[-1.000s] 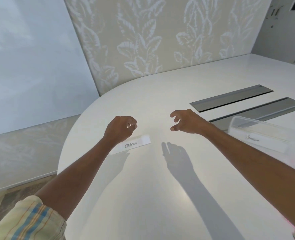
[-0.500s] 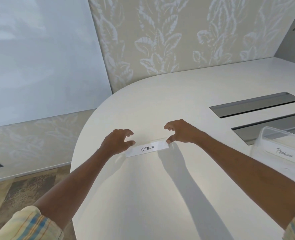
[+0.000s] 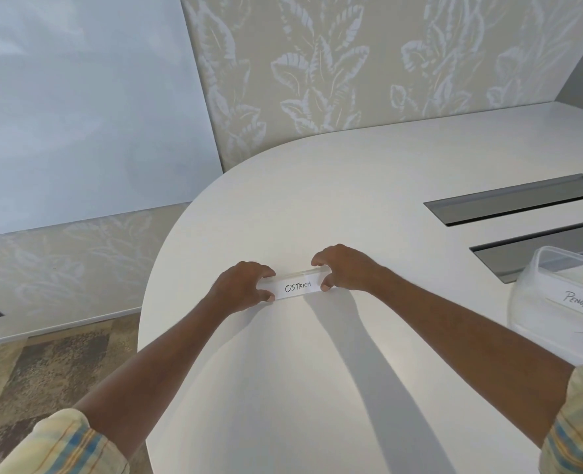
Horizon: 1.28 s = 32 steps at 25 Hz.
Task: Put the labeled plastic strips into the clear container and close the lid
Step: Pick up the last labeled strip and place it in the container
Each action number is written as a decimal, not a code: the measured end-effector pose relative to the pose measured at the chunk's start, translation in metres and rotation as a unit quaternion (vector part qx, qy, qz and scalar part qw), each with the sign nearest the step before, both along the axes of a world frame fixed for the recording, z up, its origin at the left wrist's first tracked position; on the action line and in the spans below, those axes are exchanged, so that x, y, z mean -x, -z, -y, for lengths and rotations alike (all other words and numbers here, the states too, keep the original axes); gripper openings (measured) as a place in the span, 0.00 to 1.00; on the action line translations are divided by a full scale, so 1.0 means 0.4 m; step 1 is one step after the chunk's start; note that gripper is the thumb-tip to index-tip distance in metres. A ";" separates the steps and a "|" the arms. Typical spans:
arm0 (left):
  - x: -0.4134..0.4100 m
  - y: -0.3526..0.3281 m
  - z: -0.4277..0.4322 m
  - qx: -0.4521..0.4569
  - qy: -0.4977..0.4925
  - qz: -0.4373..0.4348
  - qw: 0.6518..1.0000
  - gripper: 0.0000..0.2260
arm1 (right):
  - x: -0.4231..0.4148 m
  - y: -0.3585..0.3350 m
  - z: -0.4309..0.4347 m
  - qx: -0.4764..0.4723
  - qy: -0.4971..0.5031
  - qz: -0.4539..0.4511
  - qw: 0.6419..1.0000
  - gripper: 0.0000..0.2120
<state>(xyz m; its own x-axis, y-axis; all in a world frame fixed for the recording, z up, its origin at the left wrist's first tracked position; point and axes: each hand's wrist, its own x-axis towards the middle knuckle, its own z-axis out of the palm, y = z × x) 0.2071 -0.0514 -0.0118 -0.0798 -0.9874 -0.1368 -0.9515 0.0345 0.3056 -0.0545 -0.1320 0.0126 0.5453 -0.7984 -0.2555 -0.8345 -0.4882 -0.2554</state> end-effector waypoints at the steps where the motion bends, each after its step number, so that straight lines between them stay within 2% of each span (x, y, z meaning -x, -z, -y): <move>1: 0.001 0.002 0.001 0.002 0.000 0.001 1.000 0.28 | -0.001 0.004 -0.002 0.004 -0.006 -0.004 1.000 0.26; 4: 0.005 0.004 0.003 0.008 -0.003 0.002 1.000 0.26 | -0.003 0.012 -0.007 0.019 -0.008 0.004 1.000 0.18; 8: 0.008 0.006 0.005 0.016 -0.007 0.010 1.000 0.25 | -0.003 0.010 -0.013 0.031 -0.004 0.019 0.999 0.15; 20: 0.092 -0.092 0.024 0.049 0.032 0.008 0.998 0.22 | 0.110 -0.070 -0.056 0.054 0.043 0.058 0.996 0.16; 28: 0.277 -0.182 0.046 0.071 0.105 0.006 0.992 0.15 | 0.303 -0.152 -0.110 0.076 0.105 0.074 0.989 0.16; 32: 0.397 -0.217 0.061 0.091 0.148 0.011 0.985 0.17 | 0.426 -0.183 -0.146 0.086 0.152 0.075 0.982 0.17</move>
